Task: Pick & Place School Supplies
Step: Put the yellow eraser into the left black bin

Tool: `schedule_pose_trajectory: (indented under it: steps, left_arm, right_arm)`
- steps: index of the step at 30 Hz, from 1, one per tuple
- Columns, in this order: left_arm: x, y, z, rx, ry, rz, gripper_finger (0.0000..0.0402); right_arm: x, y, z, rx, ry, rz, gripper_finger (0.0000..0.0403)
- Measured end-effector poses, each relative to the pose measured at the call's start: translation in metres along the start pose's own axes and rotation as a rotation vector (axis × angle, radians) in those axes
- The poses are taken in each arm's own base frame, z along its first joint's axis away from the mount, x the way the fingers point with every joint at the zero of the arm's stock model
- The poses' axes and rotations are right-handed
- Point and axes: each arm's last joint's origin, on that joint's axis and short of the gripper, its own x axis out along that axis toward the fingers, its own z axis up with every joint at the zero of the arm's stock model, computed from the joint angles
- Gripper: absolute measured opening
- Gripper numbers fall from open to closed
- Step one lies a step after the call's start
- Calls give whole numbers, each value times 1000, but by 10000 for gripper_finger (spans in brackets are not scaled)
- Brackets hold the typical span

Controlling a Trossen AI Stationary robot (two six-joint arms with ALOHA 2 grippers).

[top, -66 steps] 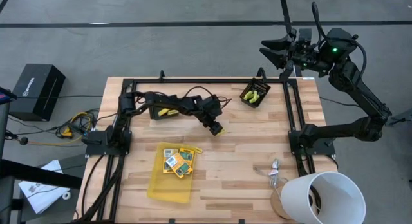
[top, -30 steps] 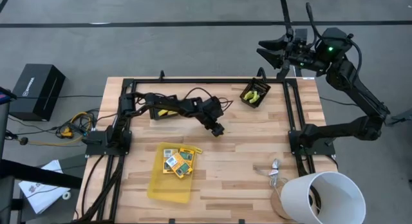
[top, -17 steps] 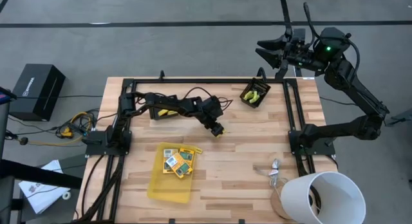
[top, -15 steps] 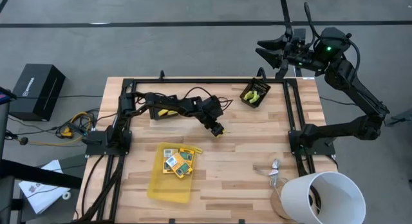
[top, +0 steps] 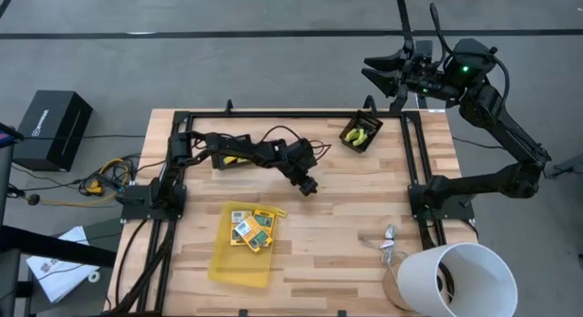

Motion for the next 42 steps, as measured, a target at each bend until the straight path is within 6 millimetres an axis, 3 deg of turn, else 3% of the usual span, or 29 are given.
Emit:
schedule_pose_trajectory:
  steps: [10, 23, 36, 42]
  left_arm:
    - [8, 17, 0, -21, 15, 2, 143]
    - [11, 18, -3, -4, 35, -6, 143]
    - [3, 41, 3, -35, 43, 10, 143]
    - [4, 39, 2, -9, 45, 14, 143]
  right_arm:
    - [0, 0, 0, 0, 0, 0, 154]
    - [0, 0, 0, 1, 1, 1, 154]
    - [0, 0, 0, 0, 1, 1, 154]
    - [0, 0, 0, 0, 0, 1, 154]
